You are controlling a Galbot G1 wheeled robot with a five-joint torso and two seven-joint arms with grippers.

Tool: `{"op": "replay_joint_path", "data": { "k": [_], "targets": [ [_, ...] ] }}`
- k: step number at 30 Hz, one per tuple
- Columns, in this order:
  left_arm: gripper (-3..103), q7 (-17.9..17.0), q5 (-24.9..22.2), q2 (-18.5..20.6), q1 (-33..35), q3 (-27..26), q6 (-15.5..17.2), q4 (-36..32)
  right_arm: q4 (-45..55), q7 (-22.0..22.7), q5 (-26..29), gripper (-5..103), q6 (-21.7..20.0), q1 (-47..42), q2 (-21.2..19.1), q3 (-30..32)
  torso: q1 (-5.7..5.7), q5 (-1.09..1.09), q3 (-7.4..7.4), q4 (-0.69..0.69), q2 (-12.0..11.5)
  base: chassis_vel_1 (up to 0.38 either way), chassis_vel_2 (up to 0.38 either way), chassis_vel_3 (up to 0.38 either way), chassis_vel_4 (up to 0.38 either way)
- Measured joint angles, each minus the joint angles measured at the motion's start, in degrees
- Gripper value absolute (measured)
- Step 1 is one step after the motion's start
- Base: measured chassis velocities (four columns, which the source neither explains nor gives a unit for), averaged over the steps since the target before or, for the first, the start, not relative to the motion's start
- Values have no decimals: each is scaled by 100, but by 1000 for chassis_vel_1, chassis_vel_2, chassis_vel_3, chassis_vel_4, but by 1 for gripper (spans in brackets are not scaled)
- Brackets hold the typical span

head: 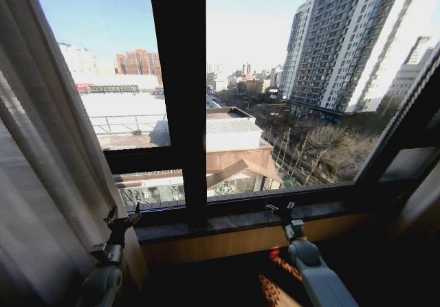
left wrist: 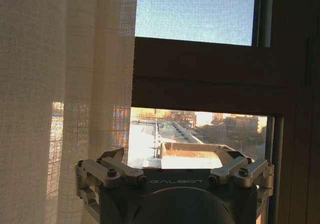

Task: Open the curtains by pulling them apart, changing their state from closed to fully open.

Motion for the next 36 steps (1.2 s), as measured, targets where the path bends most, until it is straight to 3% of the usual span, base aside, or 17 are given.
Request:
{"op": "replay_joint_path", "data": {
  "k": [4, 5, 8, 10, 13, 16, 23, 26, 27, 28, 31, 36],
  "targets": [
    [100, -48, 131, -61, -499, 292, 729, 106, 0, 0, 0, 100, 0, 0, 0, 0, 0, 0, 0, 0, 0, 0, 0, 0, 0],
    [100, -48, 131, -61, -499, 292, 729, 106, 0, 0, 0, 100, 0, 0, 0, 0, 0, 0, 0, 0, 0, 0, 0, 0, 0],
    [100, -77, 211, -95, -803, 469, 1172, 168, 0, 0, 0, 100, 0, 0, 0, 0, 0, 0, 0, 0, 0, 0, 0, 0, 0],
    [100, -109, 292, -133, -1115, 651, 1629, 235, 0, 0, 0, 100, 0, 0, 0, 0, 0, 0, 0, 0, 0, 0, 0, 0, 0],
    [100, -122, 336, -155, -1288, 752, 1878, 269, 0, 0, 0, 100, 0, 0, 0, 0, 0, 0, 0, -2, 0, 0, 0, 0, 0],
    [100, -128, 347, -158, -1314, 769, 1925, 280, 0, 0, 0, 100, 0, 0, 0, 0, 1, -1, 1, 0, 0, 0, 0, 0, 0],
    [100, -119, 383, -127, -1382, 774, 1829, 415, 0, 0, 0, 100, 0, 0, 0, 0, -1, -1, 0, 0, 1, 0, 0, 0, 0],
    [100, -36, 508, 80, -1554, 683, 1111, 974, 0, 0, 0, 100, 0, 0, 0, 0, 0, -1, 0, 0, 1, 0, 0, 0, 0],
    [100, -36, 508, 80, -1554, 683, 1111, 974, 0, 0, 0, 100, 0, 0, 0, 0, 0, -1, 0, 0, 1, 0, 0, 0, 0],
    [100, -2, 548, 148, -1609, 650, 867, 1161, 0, 0, 0, 100, 0, 0, 0, 0, 0, -1, 0, 0, 1, 0, 0, 0, 0],
    [100, 39, 602, 241, -1678, 607, 549, 1397, 0, 0, 0, 100, 0, 0, 0, 0, 0, -2, 0, 2, 1, 0, 0, 0, 0],
    [100, 154, 650, 194, -1363, 456, 92, 1133, 0, 1, 0, 100, 0, 0, 0, 0, 0, -1, 0, 2, 1, 0, 0, 0, 0]
  ]
}}
